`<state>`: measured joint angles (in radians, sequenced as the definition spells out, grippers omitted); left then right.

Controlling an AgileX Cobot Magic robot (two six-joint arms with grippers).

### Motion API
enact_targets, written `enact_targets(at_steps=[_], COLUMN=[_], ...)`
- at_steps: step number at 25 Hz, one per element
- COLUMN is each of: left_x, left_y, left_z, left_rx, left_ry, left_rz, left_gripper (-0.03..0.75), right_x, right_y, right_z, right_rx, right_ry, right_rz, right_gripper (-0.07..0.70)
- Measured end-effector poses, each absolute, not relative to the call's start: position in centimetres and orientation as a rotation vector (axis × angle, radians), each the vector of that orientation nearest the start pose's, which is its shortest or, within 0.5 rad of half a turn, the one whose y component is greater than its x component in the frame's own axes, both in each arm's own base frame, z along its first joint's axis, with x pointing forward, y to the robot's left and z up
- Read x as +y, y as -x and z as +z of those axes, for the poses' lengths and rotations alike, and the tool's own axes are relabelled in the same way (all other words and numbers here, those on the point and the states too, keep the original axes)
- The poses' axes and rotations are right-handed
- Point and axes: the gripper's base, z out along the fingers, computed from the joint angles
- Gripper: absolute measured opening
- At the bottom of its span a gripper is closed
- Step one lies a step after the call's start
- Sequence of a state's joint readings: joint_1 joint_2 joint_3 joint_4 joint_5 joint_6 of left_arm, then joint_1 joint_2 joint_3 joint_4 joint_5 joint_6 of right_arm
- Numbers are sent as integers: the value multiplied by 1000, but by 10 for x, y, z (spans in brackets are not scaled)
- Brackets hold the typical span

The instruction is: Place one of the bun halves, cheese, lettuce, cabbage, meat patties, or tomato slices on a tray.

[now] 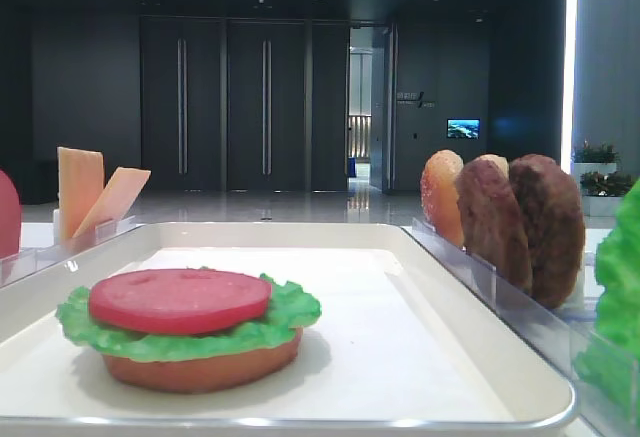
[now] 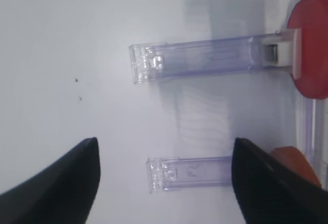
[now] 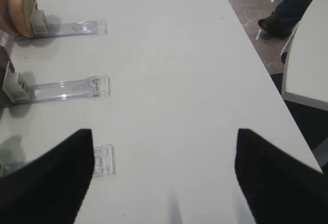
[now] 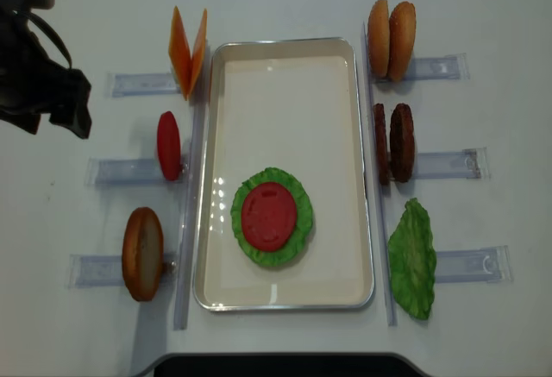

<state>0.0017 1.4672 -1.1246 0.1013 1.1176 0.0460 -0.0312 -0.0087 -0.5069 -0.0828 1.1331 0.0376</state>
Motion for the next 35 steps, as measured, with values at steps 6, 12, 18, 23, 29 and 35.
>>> enact_targets(at_steps=[6,12,18,23,29,35], left_x=[10,10,6,5,5,5], left_y=[-259,-204,-144,-97,-54,-26], left_z=[280,274,273,264,257,264], left_rx=[2959,2950,2860,2743,2524,2324], left_ry=[-77,-40,17,30,34,38], left_rz=[162,157,87,75,66,60], left_gripper=[609,609,609,603,599,573], right_x=[-6,-6,-6,-6,-6,-6], right_y=[11,11,11,11,11,11], right_z=[274,274,274,274,274,274], right_rx=[2098,2098,2098,2098,2098,2098], right_ry=[-80,-80,-80,-80,-80,-80], right_rz=[-96,-96,-96,-96,-96,-96], right_gripper=[538,538,538,538,538,538])
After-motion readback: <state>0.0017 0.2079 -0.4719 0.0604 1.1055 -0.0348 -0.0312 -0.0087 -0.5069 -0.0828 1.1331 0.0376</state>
